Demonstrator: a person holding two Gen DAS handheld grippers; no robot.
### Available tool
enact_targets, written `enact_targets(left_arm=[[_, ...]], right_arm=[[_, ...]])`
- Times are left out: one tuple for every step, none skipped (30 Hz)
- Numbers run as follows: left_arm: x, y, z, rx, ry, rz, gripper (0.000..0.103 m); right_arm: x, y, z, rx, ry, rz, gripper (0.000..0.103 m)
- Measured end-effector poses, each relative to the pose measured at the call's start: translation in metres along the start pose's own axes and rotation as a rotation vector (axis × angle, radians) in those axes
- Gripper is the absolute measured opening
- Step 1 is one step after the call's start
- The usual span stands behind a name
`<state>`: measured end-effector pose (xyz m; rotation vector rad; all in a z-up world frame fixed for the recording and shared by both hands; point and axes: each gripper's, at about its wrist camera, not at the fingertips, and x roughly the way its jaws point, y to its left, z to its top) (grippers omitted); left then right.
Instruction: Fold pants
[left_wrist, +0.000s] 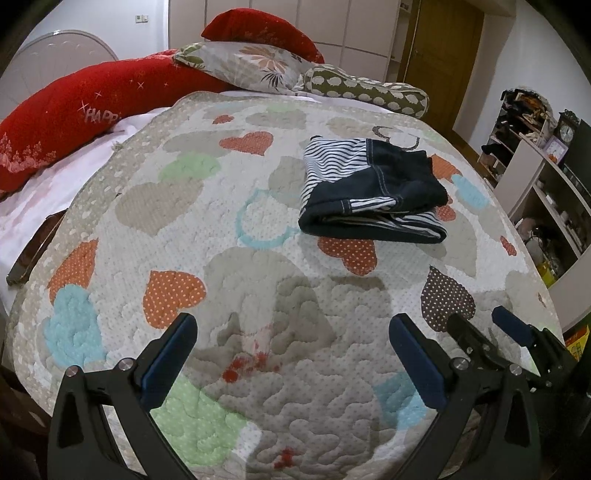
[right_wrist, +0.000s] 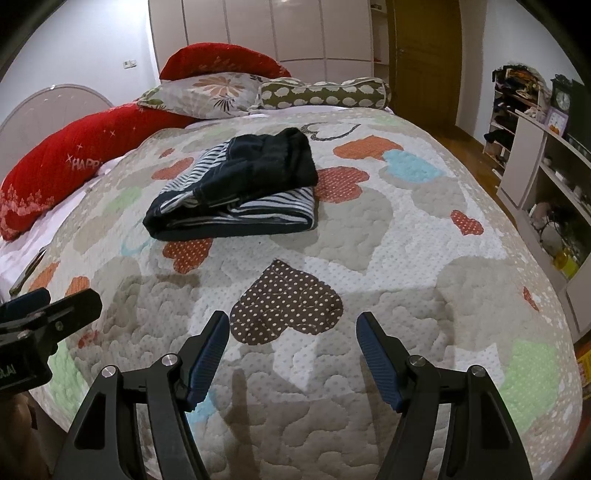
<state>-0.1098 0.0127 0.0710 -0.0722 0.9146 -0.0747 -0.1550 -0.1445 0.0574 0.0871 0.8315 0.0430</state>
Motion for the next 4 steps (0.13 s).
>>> enact_targets(left_arm=[[0.0010,0.0003,-0.0004,0.003,0.003,-0.004,0.103],[0.0020,0.0005,-0.0007,0.003,0.008,-0.007,0.103],[0.0034,0.0010,-0.0009,0.000,0.014,-0.011,0.103],[0.0049,0.0018,-0.0014,-0.005,0.022,-0.017,0.103]], right_arm=[[0.0005,0.0010,-0.0004,-0.003,0.002,0.003,0.076],[0.0006,0.0024,-0.0009,-0.006,0.003,0.007,0.076],[0.0008,0.0042,-0.0012,-0.013,0.002,0.013,0.076],[0.0009,0.0057,-0.0015,-0.019,0.001,0.017,0.076]])
